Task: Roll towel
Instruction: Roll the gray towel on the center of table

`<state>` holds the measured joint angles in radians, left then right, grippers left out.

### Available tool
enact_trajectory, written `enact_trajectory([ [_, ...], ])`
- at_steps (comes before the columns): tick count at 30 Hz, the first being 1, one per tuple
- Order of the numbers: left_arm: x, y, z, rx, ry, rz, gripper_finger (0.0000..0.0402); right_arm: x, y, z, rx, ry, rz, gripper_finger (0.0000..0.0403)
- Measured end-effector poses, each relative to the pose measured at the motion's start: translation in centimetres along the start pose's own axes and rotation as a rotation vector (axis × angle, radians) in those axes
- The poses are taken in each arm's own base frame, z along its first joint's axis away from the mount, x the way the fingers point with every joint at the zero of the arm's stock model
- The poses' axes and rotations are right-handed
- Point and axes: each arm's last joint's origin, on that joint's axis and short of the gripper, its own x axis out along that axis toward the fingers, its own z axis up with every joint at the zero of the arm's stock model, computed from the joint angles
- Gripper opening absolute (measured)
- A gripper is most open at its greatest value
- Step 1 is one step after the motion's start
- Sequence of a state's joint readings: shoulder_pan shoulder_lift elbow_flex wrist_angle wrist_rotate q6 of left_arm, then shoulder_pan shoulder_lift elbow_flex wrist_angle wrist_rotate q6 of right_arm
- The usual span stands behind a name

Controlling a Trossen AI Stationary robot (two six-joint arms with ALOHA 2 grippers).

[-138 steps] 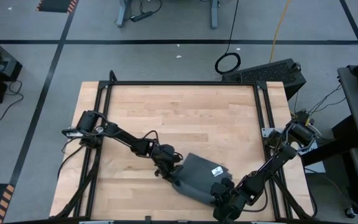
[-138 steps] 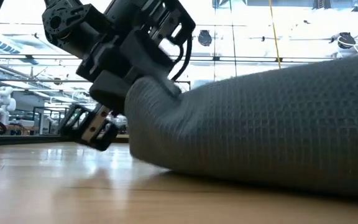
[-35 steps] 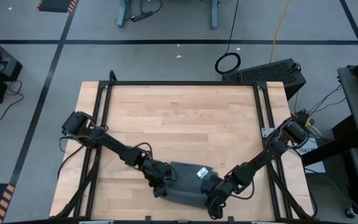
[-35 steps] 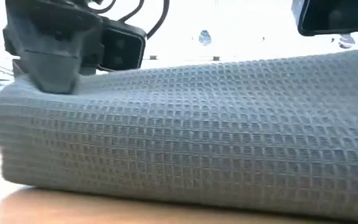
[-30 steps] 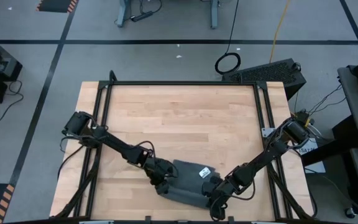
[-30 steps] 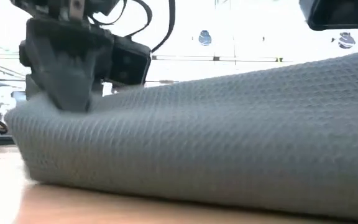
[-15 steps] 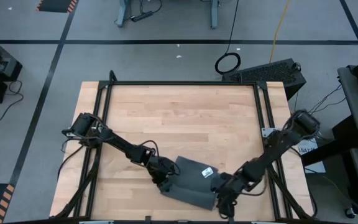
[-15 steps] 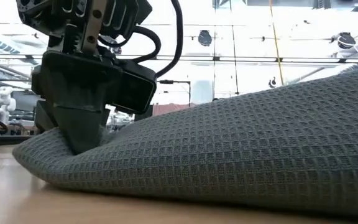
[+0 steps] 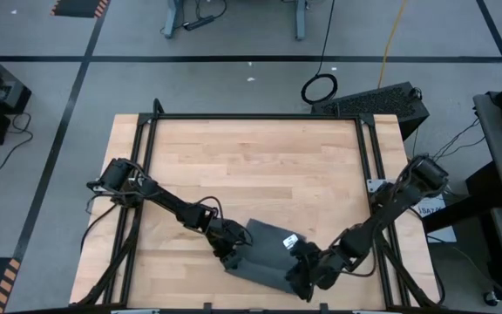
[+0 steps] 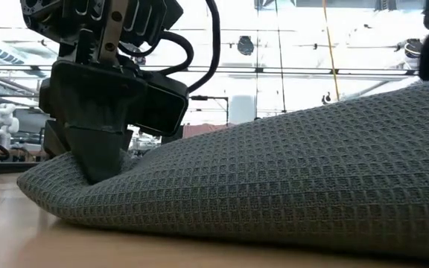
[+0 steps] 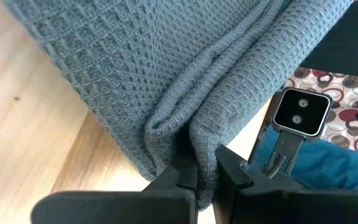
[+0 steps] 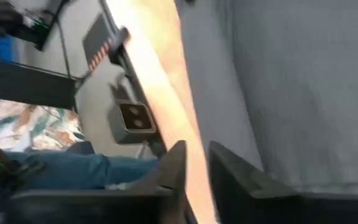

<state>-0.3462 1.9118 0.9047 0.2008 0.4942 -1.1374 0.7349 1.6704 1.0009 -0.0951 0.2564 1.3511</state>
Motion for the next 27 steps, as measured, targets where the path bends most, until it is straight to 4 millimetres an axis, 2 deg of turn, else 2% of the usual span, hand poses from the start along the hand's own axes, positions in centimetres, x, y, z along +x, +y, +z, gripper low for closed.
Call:
enact_trajectory([
  [4, 0.0, 0.0, 0.0, 0.000, 0.000, 0.000, 0.0018, 2.1, -1.1, -1.0, 0.060, 0.063, -0.050, 0.0010],
  [12, -0.8, 0.2, 0.8, -0.028, -0.020, -0.005, 0.0026, 4.6, -2.7, -2.4, 0.126, 0.091, -0.127, 0.0006],
  [15, -2.1, -0.3, 1.7, -0.027, -0.066, -0.035, 0.0055, 5.1, -2.9, -2.6, 0.122, 0.117, -0.125, 0.0002],
  [23, -5.4, -1.2, 3.6, 0.022, -0.176, -0.082, 0.0165, 5.8, -3.3, -2.9, 0.110, 0.125, -0.137, 0.0001],
  [27, -7.4, -1.7, 4.2, 0.139, -0.253, -0.074, 0.0193, 5.8, -3.3, -2.9, 0.106, 0.125, -0.137, 0.0001],
])
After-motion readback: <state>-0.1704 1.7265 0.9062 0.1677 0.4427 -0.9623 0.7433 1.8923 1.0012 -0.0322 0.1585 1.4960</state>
